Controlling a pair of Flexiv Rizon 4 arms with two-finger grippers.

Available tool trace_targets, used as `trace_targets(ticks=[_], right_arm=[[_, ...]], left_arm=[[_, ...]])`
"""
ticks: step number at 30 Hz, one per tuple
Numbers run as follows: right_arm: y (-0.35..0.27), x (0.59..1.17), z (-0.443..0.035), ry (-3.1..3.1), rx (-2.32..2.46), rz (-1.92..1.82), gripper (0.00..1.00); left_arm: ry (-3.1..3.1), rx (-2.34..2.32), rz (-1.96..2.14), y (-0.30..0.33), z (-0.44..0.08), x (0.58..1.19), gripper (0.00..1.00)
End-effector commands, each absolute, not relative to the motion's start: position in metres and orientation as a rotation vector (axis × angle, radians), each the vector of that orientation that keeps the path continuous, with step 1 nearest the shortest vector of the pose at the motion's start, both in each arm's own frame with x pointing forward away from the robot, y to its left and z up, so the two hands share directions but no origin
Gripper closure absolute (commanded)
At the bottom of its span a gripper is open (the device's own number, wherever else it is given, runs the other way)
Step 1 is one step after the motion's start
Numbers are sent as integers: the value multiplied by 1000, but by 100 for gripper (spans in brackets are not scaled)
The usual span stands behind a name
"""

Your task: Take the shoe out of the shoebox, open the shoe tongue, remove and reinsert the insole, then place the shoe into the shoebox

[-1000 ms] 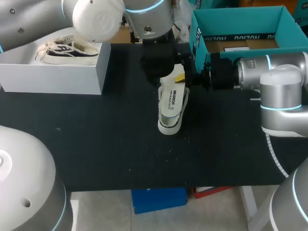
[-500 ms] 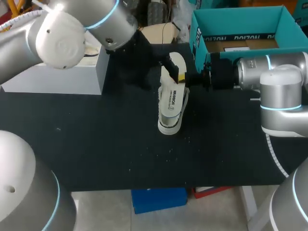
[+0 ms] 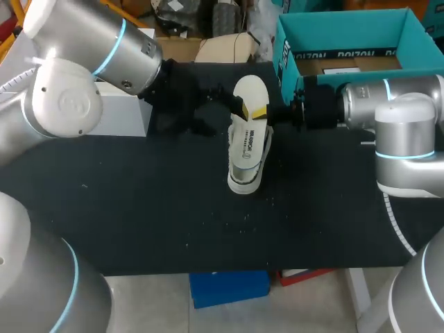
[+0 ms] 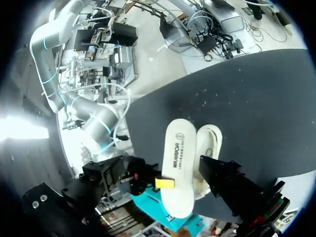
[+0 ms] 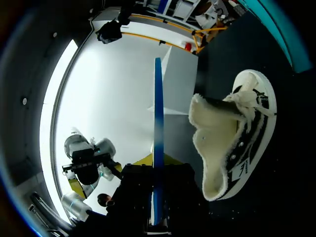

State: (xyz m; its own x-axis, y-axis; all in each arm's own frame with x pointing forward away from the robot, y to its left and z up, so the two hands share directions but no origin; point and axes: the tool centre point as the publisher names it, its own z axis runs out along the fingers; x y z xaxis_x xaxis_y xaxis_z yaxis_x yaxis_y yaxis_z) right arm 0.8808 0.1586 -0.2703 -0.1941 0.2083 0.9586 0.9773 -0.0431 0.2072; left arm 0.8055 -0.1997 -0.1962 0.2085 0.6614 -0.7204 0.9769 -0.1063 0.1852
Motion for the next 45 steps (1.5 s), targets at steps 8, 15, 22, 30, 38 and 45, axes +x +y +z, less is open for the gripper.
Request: trace_targets(ticks=[8, 15, 22, 30, 38, 45], right_arm=[[160, 881, -270, -1485, -1310, -1304, 100], [160, 881, -270, -1485, -1310, -1304, 100], [160, 881, -270, -1485, -1310, -1304, 100], [160, 881, -270, -1485, -1310, -1304, 100], [160, 881, -270, -1485, -1310, -1304, 100], [160, 881, -270, -1485, -1310, -1304, 100]], left_arm=[[1151, 1416, -1176, -193, -197, 787, 0], [1151, 1416, -1176, -193, -197, 787, 0], [1151, 1416, -1176, -193, -197, 787, 0], [1088, 1410, -1041, -197, -200, 799, 0], [1112, 1327, -982, -182, -216, 820, 0], [1122, 1285, -937, -175, -229, 839, 0]])
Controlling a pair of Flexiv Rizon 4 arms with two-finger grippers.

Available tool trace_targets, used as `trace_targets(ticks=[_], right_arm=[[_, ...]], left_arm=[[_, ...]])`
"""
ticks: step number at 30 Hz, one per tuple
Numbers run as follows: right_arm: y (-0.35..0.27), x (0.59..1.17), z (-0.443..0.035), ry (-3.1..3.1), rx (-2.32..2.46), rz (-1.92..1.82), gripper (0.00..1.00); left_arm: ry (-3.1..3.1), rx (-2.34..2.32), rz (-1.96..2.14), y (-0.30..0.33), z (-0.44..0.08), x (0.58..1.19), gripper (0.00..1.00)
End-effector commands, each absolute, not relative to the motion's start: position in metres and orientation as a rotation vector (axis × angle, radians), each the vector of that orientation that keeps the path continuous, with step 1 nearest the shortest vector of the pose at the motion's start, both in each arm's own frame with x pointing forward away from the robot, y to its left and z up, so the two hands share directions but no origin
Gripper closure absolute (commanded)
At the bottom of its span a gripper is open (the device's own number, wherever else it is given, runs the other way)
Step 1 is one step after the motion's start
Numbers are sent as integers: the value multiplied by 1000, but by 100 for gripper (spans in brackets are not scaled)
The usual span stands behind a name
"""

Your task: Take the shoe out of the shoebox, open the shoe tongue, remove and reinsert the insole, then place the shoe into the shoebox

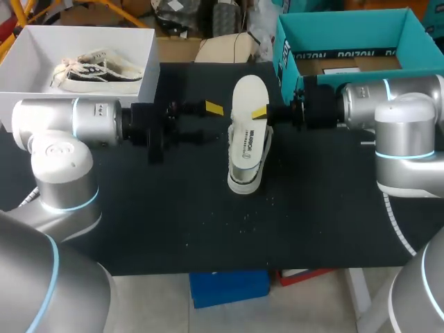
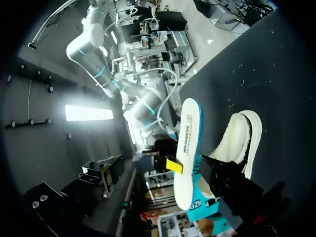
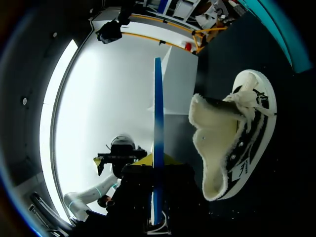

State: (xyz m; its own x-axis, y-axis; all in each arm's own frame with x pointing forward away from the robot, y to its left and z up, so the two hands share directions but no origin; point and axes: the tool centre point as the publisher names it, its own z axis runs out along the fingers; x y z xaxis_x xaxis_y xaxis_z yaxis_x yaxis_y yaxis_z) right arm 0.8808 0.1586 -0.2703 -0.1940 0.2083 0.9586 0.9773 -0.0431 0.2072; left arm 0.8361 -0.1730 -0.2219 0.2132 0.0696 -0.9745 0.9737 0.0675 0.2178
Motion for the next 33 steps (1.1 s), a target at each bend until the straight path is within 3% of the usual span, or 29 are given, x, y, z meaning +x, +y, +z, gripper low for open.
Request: trace_targets(ticks=[1, 9, 10, 13, 16, 18, 22, 24, 30, 33], right_arm=[[160, 881, -270, -1485, -1310, -1304, 100], [160, 881, -270, -1485, -1310, -1304, 100], [160, 881, -270, -1485, -1310, -1304, 100], [160, 881, -270, -1485, -1310, -1304, 100], [160, 881, -270, -1485, -1310, -1304, 100], [160, 881, -270, -1485, -1310, -1304, 100], [160, 881, -270, -1485, -1310, -1304, 100], [160, 881, -270, -1485, -1310, -1304, 100], [160, 881, -270, -1485, -1310, -1304, 100], [160, 881, -270, -1485, -1310, -1304, 100]], left_arm=[[1125, 1281, -938, -175, -231, 843, 0], [1092, 1263, -960, -189, -247, 865, 0], [1088, 1262, -969, -192, -250, 867, 7], [1076, 1255, -994, -200, -257, 873, 5], [1056, 1264, -1008, -209, -262, 877, 16], [1045, 1268, -1020, -214, -265, 878, 34], [1024, 1278, -1041, -223, -268, 881, 40], [1024, 1285, -1041, -226, -269, 882, 52], [1009, 1299, -1057, -232, -270, 882, 53], [1005, 1302, -1061, -234, -270, 883, 62]])
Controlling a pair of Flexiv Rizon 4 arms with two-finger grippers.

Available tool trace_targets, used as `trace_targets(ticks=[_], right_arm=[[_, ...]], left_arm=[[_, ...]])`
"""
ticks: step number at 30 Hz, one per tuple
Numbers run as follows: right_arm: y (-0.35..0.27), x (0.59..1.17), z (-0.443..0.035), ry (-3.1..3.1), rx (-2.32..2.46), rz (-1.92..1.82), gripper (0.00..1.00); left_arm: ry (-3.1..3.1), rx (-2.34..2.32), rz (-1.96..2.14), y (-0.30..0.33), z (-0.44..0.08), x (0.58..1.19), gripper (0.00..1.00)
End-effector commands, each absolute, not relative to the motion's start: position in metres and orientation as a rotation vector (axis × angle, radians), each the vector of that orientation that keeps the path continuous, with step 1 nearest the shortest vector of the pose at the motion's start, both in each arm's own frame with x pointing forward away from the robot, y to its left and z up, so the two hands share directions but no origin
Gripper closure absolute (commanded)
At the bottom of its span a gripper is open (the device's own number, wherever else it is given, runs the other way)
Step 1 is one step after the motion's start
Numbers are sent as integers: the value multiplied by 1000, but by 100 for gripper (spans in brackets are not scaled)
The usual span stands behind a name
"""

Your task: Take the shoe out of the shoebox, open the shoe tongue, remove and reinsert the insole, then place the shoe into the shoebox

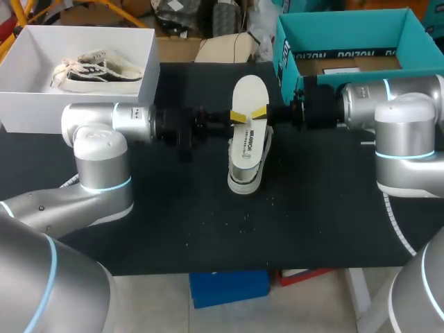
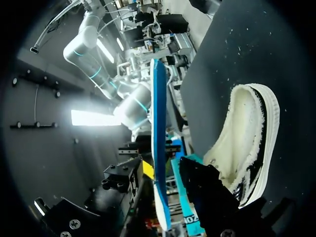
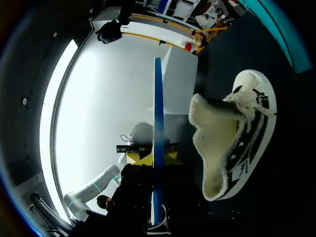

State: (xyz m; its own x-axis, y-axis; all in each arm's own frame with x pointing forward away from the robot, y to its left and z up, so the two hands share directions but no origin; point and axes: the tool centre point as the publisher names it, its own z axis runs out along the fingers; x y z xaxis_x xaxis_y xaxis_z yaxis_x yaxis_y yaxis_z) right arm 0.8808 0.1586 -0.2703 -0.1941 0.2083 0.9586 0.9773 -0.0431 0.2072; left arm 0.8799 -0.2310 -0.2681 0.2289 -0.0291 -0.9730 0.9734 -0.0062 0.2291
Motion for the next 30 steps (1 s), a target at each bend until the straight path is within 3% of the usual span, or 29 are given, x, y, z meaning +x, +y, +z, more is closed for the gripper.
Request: trace_targets(ticks=[1, 3, 15, 17, 24, 25, 26, 27, 30], right_arm=[[160, 881, -270, -1485, -1310, -1304, 100], [160, 881, -270, -1485, -1310, -1304, 100], [160, 881, -270, -1485, -1310, -1304, 100], [160, 881, -270, -1485, -1310, -1304, 100], [160, 881, -270, -1485, -1310, -1304, 100], [160, 881, -270, -1485, -1311, -1305, 84], [159, 881, -270, -1489, -1314, -1305, 24], [158, 881, -270, -1492, -1317, -1307, 0], [153, 880, -270, -1532, -1338, -1293, 0]], left_arm=[[1002, 1304, -1063, -234, -270, 883, 65], [1000, 1306, -1064, -236, -269, 883, 76], [992, 1319, -1086, -241, -272, 882, 83], [992, 1321, -1087, -242, -272, 883, 100], [1008, 1328, -1083, -243, -269, 881, 100], [1024, 1326, -1078, -242, -268, 880, 100], [1041, 1326, -1076, -241, -268, 879, 100], [1057, 1326, -1070, -240, -268, 878, 100], [1123, 1325, -1069, -232, -265, 871, 100]])
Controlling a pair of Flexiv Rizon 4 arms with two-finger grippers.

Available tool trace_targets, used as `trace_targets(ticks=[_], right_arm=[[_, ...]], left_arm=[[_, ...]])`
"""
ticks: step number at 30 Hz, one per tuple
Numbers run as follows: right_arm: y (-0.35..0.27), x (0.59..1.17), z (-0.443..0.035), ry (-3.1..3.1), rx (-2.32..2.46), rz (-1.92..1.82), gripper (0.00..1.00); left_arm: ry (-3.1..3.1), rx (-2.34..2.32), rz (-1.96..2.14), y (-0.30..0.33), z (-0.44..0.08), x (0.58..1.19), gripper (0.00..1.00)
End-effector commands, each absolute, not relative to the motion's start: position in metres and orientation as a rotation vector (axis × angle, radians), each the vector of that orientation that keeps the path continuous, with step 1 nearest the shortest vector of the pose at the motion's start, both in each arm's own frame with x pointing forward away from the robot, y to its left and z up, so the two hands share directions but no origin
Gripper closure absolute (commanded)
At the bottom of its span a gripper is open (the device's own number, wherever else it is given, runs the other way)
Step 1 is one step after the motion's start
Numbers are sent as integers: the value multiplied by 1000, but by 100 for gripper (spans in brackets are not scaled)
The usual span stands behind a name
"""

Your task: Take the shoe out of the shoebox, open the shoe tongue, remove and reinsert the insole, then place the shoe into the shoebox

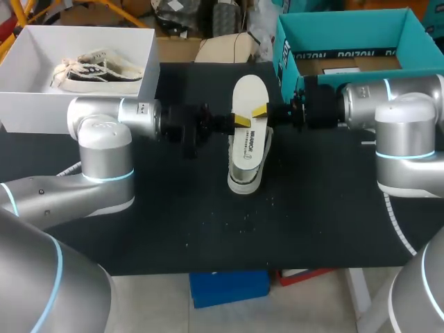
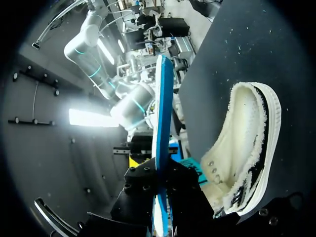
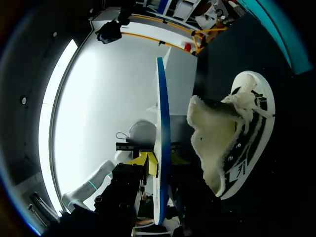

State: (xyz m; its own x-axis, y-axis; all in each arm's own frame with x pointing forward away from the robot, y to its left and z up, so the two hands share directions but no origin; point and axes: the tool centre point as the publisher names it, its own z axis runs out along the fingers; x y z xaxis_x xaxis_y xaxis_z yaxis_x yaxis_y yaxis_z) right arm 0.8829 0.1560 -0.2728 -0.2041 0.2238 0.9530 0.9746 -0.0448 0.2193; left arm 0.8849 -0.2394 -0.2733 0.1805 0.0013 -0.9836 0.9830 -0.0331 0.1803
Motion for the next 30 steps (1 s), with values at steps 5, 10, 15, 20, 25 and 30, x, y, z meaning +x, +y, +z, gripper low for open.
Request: trace_targets(ticks=[5, 10, 15, 20, 25, 30], right_arm=[[142, 875, -267, -1647, -1378, -1247, 0], [127, 866, -262, -1798, -1426, -1216, 0], [110, 850, -259, -1914, -1482, -1211, 0], [95, 833, -254, -2027, -1532, -1210, 0], [88, 821, -250, -2089, -1547, -1184, 0], [88, 821, -250, -2089, -1547, -1184, 0]], left_arm=[[1250, 1353, -1067, -220, -267, 857, 100], [1395, 1399, -1015, -206, -272, 840, 100], [1483, 1446, -998, -195, -280, 823, 100], [1546, 1486, -1000, -184, -287, 809, 100], [1584, 1529, -1019, -176, -293, 796, 100], [1585, 1575, -1047, -173, -297, 786, 100]])
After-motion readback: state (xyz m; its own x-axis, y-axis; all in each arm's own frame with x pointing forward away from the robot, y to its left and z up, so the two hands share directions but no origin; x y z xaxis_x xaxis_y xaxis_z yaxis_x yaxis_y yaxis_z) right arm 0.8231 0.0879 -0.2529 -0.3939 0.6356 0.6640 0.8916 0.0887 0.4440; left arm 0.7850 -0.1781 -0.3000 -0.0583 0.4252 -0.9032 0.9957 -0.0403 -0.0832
